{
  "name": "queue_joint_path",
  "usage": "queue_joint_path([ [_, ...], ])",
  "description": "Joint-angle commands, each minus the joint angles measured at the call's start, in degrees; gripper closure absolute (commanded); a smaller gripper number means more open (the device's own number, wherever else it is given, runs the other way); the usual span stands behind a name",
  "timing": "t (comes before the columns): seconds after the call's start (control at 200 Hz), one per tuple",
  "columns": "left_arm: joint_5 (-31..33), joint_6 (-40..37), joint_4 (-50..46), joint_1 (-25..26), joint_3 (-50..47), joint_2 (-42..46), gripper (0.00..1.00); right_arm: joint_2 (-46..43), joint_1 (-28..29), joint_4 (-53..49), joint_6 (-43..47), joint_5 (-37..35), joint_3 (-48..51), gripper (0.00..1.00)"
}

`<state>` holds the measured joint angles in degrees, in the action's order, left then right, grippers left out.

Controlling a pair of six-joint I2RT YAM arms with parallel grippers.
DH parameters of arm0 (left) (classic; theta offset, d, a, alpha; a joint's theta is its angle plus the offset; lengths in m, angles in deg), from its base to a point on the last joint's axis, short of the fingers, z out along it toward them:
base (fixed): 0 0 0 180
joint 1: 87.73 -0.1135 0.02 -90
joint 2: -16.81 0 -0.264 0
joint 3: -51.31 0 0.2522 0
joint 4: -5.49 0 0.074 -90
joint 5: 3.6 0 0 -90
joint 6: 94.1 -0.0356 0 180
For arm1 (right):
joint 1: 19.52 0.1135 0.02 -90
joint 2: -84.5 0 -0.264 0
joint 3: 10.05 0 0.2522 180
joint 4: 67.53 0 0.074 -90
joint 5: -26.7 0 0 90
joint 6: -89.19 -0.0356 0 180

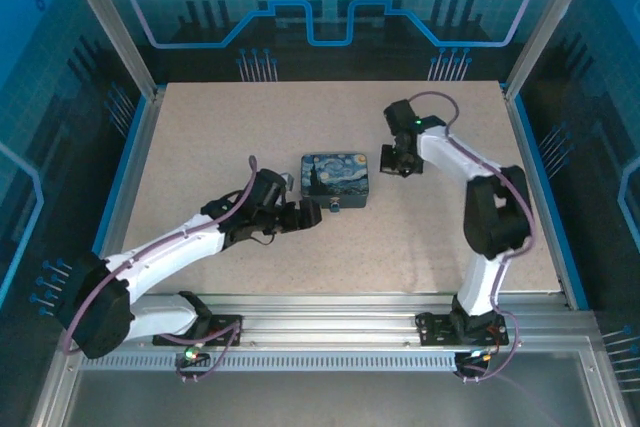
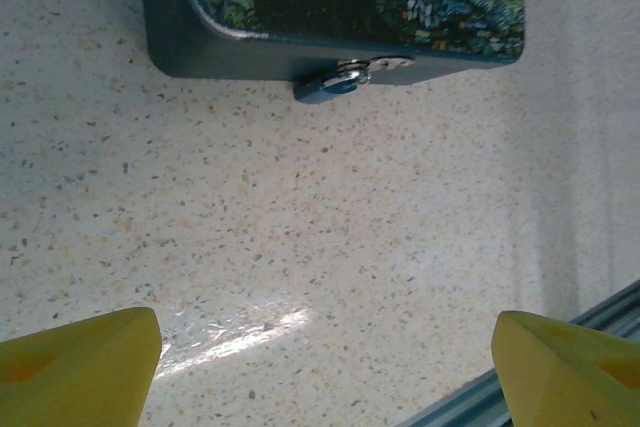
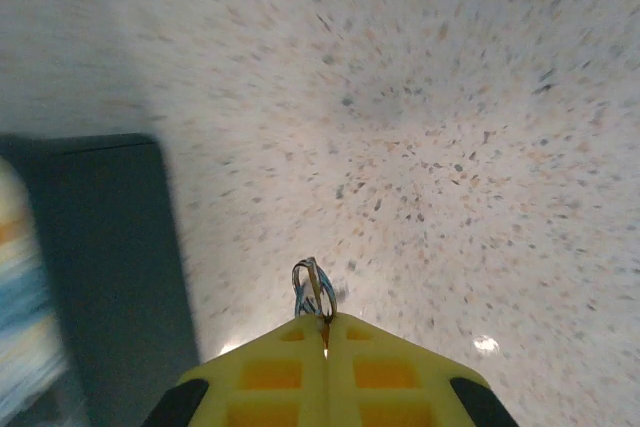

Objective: Unlock the padlock with the key

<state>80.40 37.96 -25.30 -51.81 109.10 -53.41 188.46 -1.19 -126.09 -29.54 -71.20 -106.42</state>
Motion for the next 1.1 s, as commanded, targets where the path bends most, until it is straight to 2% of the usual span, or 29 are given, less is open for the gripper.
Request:
queue_joint_path([
  [0.0, -5.1, 0.9, 3.3, -3.0, 2.7, 1.9, 0.13, -8.2, 0.3, 1.0, 4.1, 5.3, 1.2, 1.00],
  [0.23, -15.1, 4.0, 11.1, -9.9, 4.6, 4.3, 0.13, -19.6, 0.6, 1.9, 9.4, 21.3, 0.7, 1.00],
  [0.52, -25.6, 7.3, 25.0, -12.0, 6.7, 4.3, 0.12, -24.9, 4.4, -2.7, 12.5, 33.6, -4.9, 1.00],
  [0.63, -28.7, 9.0, 31.6, -12.1, 6.7, 4.0, 0.12, -26.8, 6.3, -2.7, 12.7, 36.7, -4.9, 1.00],
  [0.875, -35.3, 18.6, 49.9, -12.1, 4.2, 1.9, 0.14, -31.2, 9.1, 1.8, 12.2, 42.2, -1.0, 1.00],
  [1.096, -36.3, 21.9, 55.0, -11.9, 2.2, 0.1, 0.16, -31.7, 9.5, 3.5, 11.0, 43.7, 0.1, 1.00],
])
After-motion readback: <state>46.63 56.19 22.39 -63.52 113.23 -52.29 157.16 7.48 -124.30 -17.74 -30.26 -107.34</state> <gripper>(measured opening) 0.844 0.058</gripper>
